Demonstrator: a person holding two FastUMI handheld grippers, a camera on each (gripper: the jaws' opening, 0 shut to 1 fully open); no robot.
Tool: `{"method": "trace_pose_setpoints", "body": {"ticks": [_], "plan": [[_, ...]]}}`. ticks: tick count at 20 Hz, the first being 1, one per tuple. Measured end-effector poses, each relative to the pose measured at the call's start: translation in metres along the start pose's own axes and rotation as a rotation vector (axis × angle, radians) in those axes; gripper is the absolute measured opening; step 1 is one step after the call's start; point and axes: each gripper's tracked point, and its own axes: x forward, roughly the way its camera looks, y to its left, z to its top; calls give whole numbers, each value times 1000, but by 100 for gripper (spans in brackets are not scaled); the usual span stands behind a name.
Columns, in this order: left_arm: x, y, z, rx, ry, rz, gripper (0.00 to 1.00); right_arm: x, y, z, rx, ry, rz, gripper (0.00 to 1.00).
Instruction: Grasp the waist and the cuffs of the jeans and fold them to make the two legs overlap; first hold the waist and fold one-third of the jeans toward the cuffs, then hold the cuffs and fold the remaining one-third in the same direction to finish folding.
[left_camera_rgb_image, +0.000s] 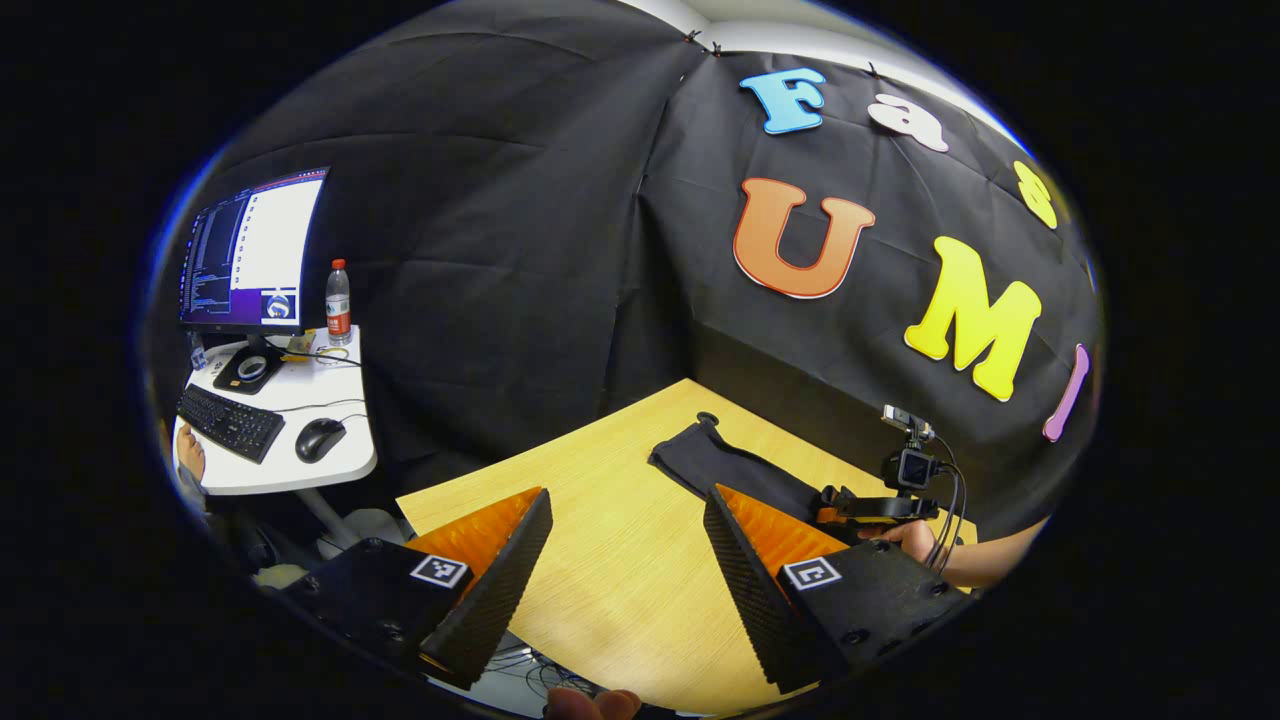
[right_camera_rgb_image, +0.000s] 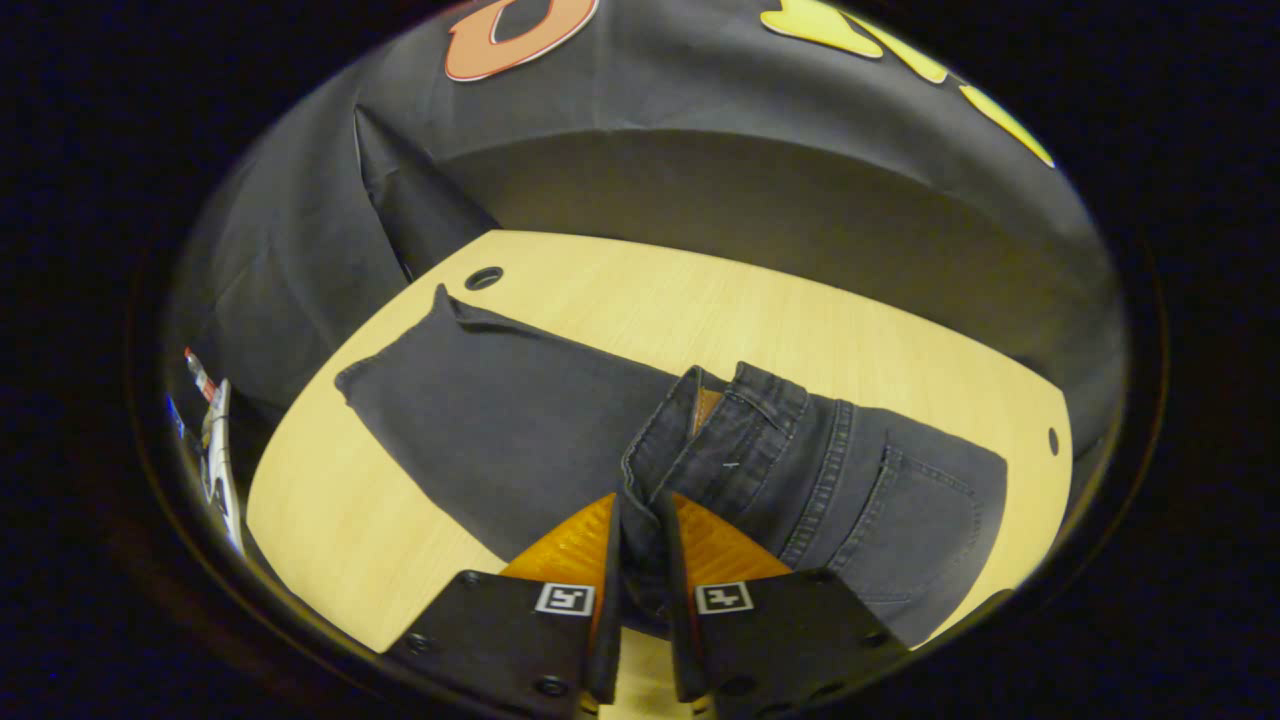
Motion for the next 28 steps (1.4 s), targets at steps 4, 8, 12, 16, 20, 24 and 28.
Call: {"method": "trace_pose_setpoints", "body": {"ticks": [4,8,12,16,20,24,28], "plan": [[10,-9,3,2,3,-25,99,-15,11,7,21,-26,69,36],[36,-23,9,3,5,-87,99,-69,16,17,1,-76,120,79],[80,-35,16,-46,4,-158,98,-148,11,28,-3,-150,175,79],[131,-51,1,-167,68,-237,99,-242,-12,34,-51,-256,198,72],[176,-70,-13,-296,127,-285,99,-303,-63,39,-76,-334,103,79],[224,-79,-26,-429,166,-304,98,-338,-113,36,-149,-368,-61,90],[272,-79,-51,-631,242,-274,98,-360,-130,24,-138,-363,-104,88]]}}
